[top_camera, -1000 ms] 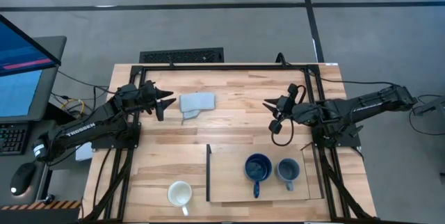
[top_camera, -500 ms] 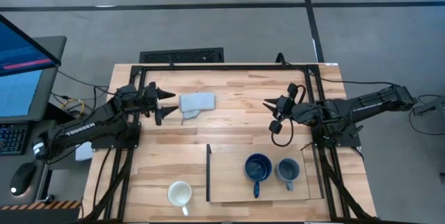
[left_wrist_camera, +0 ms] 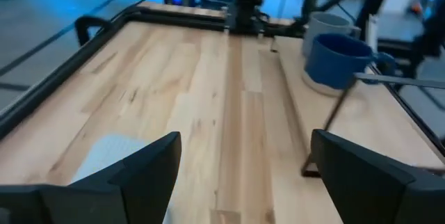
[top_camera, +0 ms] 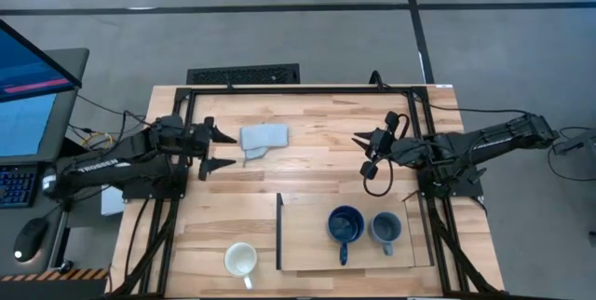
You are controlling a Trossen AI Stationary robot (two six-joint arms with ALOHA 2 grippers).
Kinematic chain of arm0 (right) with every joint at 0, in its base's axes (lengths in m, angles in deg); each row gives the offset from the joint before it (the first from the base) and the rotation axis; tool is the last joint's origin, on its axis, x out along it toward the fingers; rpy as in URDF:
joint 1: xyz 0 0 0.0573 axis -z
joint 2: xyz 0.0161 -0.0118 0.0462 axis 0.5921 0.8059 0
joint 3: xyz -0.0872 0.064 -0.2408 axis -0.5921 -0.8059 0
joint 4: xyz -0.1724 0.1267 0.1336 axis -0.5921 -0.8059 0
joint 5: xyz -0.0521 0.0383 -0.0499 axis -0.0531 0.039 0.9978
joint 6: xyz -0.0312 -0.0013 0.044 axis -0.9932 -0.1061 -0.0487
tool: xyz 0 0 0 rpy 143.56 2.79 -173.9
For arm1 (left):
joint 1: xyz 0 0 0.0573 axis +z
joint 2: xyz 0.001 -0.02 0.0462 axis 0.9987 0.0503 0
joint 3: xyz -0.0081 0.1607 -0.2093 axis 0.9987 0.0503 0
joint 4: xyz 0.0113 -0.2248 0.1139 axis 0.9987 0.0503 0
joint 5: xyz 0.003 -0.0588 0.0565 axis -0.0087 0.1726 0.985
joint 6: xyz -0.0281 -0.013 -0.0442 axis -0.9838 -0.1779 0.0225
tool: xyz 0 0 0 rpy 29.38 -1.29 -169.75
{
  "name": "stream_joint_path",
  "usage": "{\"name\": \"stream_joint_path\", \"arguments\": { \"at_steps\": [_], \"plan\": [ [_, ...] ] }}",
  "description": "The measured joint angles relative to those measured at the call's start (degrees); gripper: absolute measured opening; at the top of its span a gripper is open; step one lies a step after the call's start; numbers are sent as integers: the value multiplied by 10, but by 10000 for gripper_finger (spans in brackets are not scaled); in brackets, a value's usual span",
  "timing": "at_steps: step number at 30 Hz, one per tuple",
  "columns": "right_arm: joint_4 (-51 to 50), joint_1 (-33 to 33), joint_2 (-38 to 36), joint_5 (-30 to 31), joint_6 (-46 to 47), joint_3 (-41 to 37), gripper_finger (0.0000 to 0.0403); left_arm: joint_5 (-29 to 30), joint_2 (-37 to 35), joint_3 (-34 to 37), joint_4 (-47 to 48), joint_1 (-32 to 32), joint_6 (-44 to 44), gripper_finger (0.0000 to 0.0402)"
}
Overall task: Stack small to large cups/mugs on shelf
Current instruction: Put the green mug on the shelf
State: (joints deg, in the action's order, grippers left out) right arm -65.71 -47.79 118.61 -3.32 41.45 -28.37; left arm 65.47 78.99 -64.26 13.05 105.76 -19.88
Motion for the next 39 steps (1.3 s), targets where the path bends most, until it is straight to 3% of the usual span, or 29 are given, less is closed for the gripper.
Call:
{"name": "stream_joint_path", "arguments": {
  "at_steps": [6,13,19,27,32,39],
  "plan": [
    [0,0,0,0,0,0,86,82,63,-86,88,-135,24,313],
    [0,0,0,0,0,0,86,199,197,-177,180,-277,-73,313],
    [0,0,0,0,0,0,86,205,308,-249,244,-364,-160,313],
    [0,0,0,0,0,0,86,203,407,-319,283,-459,-304,313],
    [0,0,0,0,1,0,86,204,446,-335,307,-506,-422,313],
    [0,0,0,0,1,0,86,203,489,-336,267,-544,-492,313]
  ]
}}
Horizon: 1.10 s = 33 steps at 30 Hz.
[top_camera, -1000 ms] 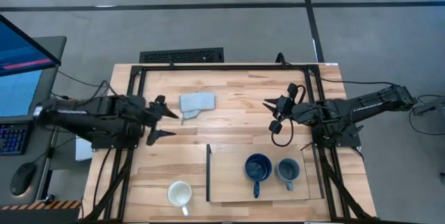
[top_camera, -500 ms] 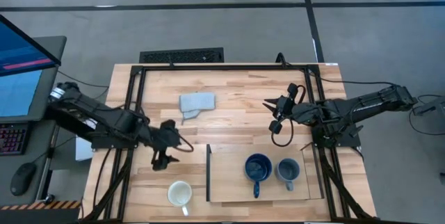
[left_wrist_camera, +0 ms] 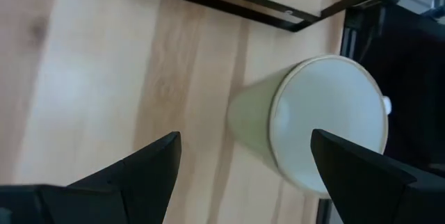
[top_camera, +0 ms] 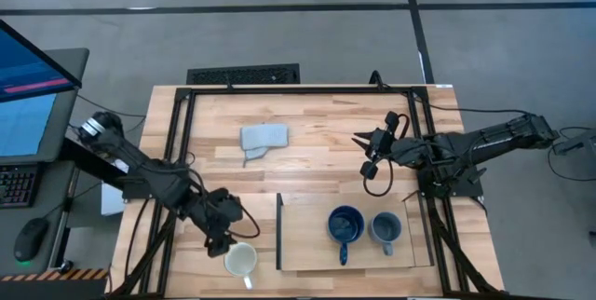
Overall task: Stack small to large cups/mugs on shelf
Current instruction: Put the green mug on the shelf
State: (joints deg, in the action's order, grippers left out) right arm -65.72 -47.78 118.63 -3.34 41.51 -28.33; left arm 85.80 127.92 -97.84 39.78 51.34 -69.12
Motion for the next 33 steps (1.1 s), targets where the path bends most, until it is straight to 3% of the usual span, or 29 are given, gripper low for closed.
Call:
{"name": "stream_joint_path", "arguments": {
  "at_steps": [16,33],
  "plan": [
    [0,0,0,0,0,0,86,-30,80,0,-42,-3,-50,313],
    [0,0,0,-2,0,0,86,-28,81,0,-43,-3,-94,313]
  ]
}}
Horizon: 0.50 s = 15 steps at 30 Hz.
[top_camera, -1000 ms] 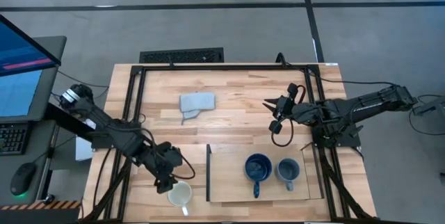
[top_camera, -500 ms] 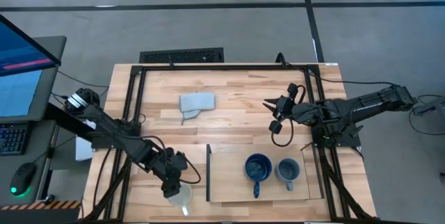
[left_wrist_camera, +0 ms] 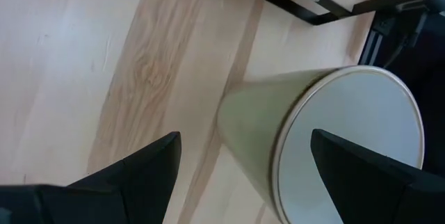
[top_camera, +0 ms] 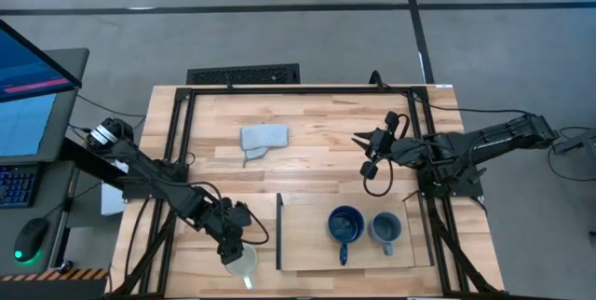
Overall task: Stack small to large cups/mugs on shelf
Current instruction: Put the green mug on the shelf
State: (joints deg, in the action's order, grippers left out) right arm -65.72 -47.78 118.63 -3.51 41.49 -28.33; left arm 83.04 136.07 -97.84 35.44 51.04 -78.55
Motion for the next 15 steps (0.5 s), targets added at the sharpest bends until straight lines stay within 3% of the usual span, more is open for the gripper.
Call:
{"name": "stream_joint_path", "arguments": {
  "at_steps": [15],
  "plan": [
    [0,0,0,0,0,0,86,4,0,0,-3,1,-18,313]
  ]
}}
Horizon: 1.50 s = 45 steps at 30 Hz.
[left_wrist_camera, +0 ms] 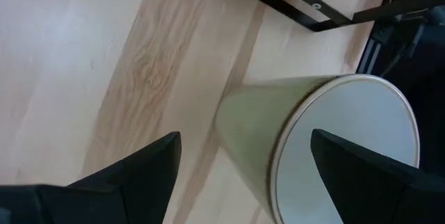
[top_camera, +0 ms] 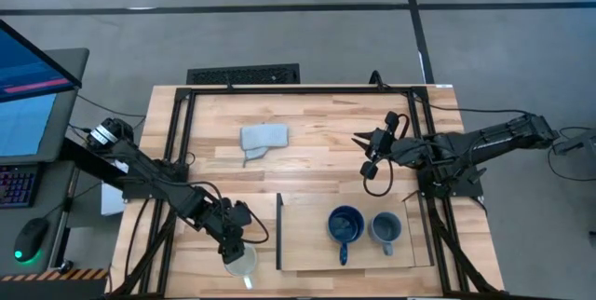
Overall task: Stack small to large cups/mugs on shelf
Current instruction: Put the green mug on the shelf
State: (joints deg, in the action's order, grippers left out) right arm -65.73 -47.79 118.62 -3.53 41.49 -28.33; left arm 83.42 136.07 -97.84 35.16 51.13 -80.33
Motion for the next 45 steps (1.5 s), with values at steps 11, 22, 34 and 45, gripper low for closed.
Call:
{"name": "stream_joint_path", "arguments": {
  "at_steps": [11,22,34,45],
  "plan": [
    [0,0,0,0,0,0,86,-7,0,26,0,2,-13,286],
    [0,0,0,0,0,0,86,-26,0,27,-3,10,-14,176],
    [0,0,0,0,0,0,86,-2,-1,28,4,15,-1,20],
    [0,0,0,0,0,0,86,-6,0,28,10,47,8,10]
  ]
}}
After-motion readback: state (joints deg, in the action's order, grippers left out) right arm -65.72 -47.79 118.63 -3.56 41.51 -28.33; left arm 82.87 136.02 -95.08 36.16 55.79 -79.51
